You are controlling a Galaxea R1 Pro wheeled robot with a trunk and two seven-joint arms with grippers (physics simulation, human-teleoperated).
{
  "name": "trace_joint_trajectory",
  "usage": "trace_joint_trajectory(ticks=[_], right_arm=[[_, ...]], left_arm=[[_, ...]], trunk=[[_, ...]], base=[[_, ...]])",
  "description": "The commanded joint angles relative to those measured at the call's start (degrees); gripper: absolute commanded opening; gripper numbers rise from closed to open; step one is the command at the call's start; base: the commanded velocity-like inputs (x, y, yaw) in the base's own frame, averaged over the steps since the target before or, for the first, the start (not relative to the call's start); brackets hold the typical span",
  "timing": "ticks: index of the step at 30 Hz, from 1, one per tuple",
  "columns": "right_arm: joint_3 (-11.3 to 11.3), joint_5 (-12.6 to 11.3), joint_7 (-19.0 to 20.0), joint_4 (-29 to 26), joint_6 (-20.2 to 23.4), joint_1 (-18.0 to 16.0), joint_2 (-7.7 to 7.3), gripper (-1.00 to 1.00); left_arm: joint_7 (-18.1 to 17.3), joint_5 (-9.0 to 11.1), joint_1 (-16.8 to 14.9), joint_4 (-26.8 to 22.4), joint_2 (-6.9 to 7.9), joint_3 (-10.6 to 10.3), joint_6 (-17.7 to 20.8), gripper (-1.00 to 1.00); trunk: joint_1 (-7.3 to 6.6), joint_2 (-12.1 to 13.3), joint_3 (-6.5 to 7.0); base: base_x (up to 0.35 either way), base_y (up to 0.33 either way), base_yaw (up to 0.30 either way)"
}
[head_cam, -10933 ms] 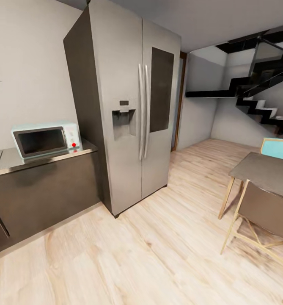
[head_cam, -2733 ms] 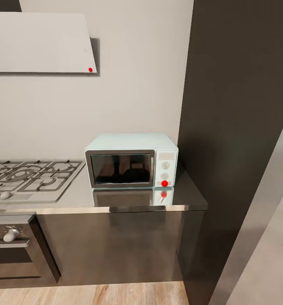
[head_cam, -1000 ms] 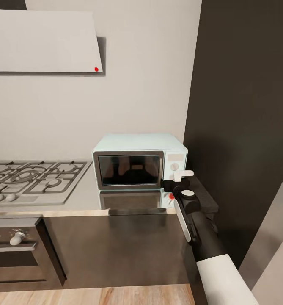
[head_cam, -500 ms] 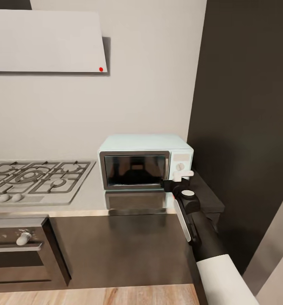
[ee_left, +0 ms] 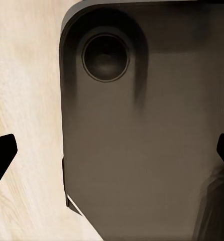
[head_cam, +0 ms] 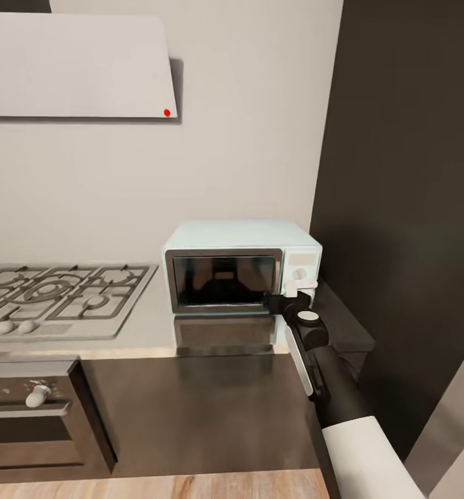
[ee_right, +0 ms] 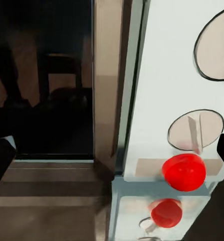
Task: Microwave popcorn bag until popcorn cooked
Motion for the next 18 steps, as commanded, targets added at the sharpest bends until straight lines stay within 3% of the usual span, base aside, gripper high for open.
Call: trace_joint_trajectory(ticks=[1, 9, 18], right_arm=[[0.1, 0.4, 0.0, -0.1, 0.4, 0.0, 0.0, 1.0], [0.1, 0.4, 0.0, -0.1, 0.4, 0.0, 0.0, 1.0], [0.1, 0.3, 0.0, -0.1, 0.4, 0.0, 0.0, 1.0]], left_arm=[[0.0, 0.1, 0.0, 0.0, 0.0, 0.0, -0.1, 1.0], [0.0, 0.1, 0.0, 0.0, 0.0, 0.0, -0.1, 1.0], [0.0, 0.1, 0.0, 0.0, 0.0, 0.0, -0.1, 1.0]], trunk=[[0.02, 0.0, -0.06], [0.02, 0.0, -0.06], [0.02, 0.0, -0.06]], base=[[0.193, 0.0, 0.0], [0.185, 0.0, 0.0], [0.005, 0.0, 0.0]])
